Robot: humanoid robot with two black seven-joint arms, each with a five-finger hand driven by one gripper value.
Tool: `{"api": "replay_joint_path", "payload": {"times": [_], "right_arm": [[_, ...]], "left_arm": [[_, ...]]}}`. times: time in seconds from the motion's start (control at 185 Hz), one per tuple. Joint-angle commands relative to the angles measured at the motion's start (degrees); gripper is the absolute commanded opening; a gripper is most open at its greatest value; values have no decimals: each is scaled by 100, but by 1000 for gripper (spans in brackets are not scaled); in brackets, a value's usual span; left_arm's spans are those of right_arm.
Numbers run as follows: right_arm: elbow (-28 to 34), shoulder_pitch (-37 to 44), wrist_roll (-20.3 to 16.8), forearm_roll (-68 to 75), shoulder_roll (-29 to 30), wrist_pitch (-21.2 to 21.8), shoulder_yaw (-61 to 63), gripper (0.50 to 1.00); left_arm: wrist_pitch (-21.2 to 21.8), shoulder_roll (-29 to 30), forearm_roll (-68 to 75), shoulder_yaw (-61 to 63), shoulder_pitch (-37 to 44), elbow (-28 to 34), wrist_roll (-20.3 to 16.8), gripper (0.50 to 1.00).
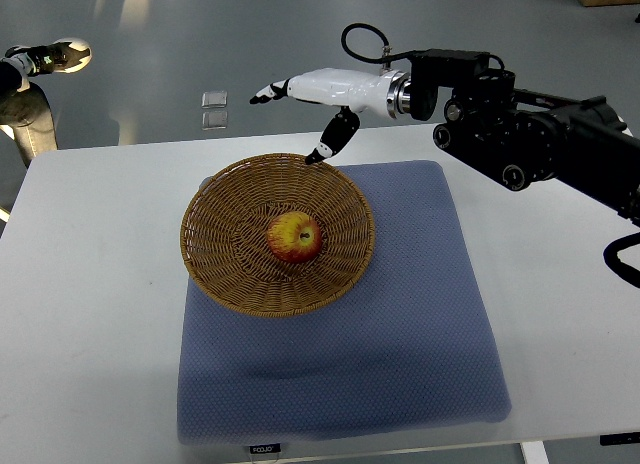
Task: Place red apple in basket with right hand
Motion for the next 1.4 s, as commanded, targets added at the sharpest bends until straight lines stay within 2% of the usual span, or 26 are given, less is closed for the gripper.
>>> {"api": "replay_joint_path", "payload": {"times": [0.0,0.189,0.437,0.507,0.523,0.701,0.879,0.906,1.008,1.132,1.138,1.224,1.397], "right_arm": [[-50,-118,10,1000,-49,-10,637,915],[-551,-460,-7,2994,-66,-37,1683,915],[-1043,-873,-34,5455,-189,-46,1771,915],[-1052,-917,-42,5623,-189,-54,1771,915],[-1052,-1067,-42,6088,-180,-116,1762,915],[-1052,-1392,-51,6827,-119,-380,1780,915],[-1052,-1621,-209,7750,-110,-388,1780,915],[-1052,-1743,-332,8233,-110,-371,1780,915],[-1052,-1823,-367,8471,-93,-371,1780,915],[-1034,-2025,-367,8981,-40,-265,1789,915],[-1034,-2103,-367,9059,-40,-135,1789,917],[-1061,-2209,-315,9060,-49,174,1797,917],[-1061,-2297,-280,9060,-40,262,1824,921]], "left_arm": [[2,0,0,0,0,0,0,1000],[2,0,0,0,0,0,0,1000],[2,0,0,0,0,0,0,1000],[2,0,0,0,0,0,0,1000],[2,0,0,0,0,0,0,1000],[2,0,0,0,0,0,0,1000],[2,0,0,0,0,0,0,1000],[2,0,0,0,0,0,0,1000],[-7,0,0,0,0,0,0,1000],[2,0,0,0,0,0,0,1000],[2,0,0,0,0,0,0,1000],[2,0,0,0,0,0,0,1000],[2,0,0,0,0,0,0,1000]]}}
